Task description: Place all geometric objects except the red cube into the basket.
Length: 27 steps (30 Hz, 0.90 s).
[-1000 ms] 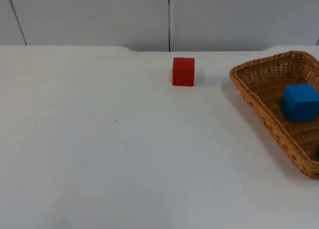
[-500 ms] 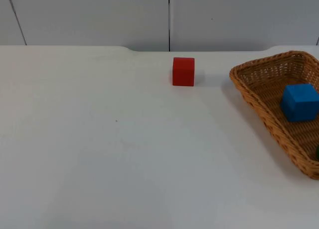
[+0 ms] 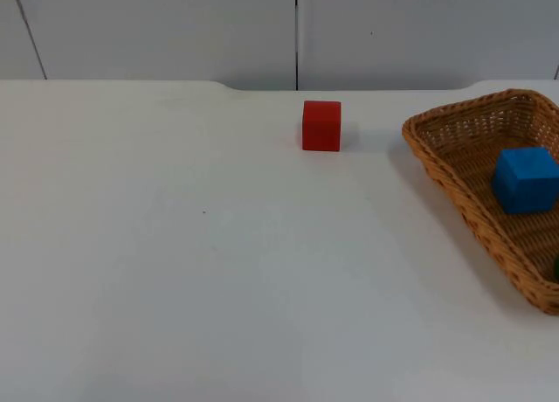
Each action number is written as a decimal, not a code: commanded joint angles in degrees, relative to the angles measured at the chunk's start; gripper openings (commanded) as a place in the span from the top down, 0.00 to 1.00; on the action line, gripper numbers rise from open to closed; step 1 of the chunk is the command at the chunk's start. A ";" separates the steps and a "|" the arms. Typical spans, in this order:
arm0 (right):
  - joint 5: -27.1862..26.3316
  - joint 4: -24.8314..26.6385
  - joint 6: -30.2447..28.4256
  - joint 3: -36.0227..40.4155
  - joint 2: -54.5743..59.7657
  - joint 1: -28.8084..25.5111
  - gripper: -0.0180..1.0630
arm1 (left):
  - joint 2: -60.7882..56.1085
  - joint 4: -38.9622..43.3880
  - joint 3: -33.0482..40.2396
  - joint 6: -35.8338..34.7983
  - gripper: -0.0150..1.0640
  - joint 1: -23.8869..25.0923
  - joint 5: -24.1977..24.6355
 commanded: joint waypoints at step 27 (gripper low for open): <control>-0.76 -0.07 0.29 0.36 -0.19 -0.21 0.01 | -0.25 2.48 0.26 -4.13 0.01 0.26 0.07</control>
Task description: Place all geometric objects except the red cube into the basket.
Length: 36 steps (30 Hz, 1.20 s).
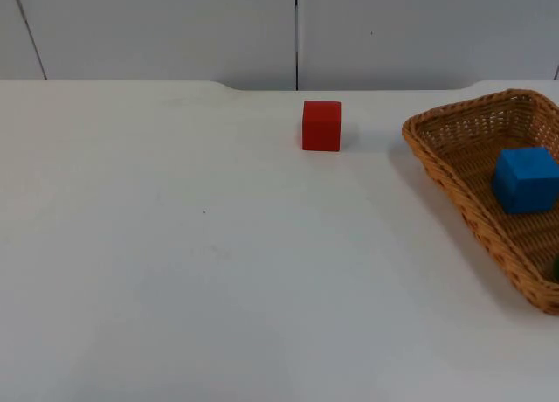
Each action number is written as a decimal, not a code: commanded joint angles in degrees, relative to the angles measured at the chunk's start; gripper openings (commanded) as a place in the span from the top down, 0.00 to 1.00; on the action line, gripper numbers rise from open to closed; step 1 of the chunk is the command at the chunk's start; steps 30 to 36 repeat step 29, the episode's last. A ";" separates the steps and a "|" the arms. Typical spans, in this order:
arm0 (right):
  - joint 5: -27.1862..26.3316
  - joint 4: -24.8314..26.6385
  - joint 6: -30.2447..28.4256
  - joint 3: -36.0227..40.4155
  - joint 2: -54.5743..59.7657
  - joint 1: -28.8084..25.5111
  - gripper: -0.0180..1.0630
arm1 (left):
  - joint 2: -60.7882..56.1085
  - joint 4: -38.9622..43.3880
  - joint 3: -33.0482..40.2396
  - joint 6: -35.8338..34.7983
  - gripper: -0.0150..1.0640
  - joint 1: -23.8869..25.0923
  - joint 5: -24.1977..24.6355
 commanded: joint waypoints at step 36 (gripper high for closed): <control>-0.87 0.17 0.19 0.36 -0.19 -13.37 0.01 | -0.25 0.15 0.26 -0.41 0.01 5.47 0.07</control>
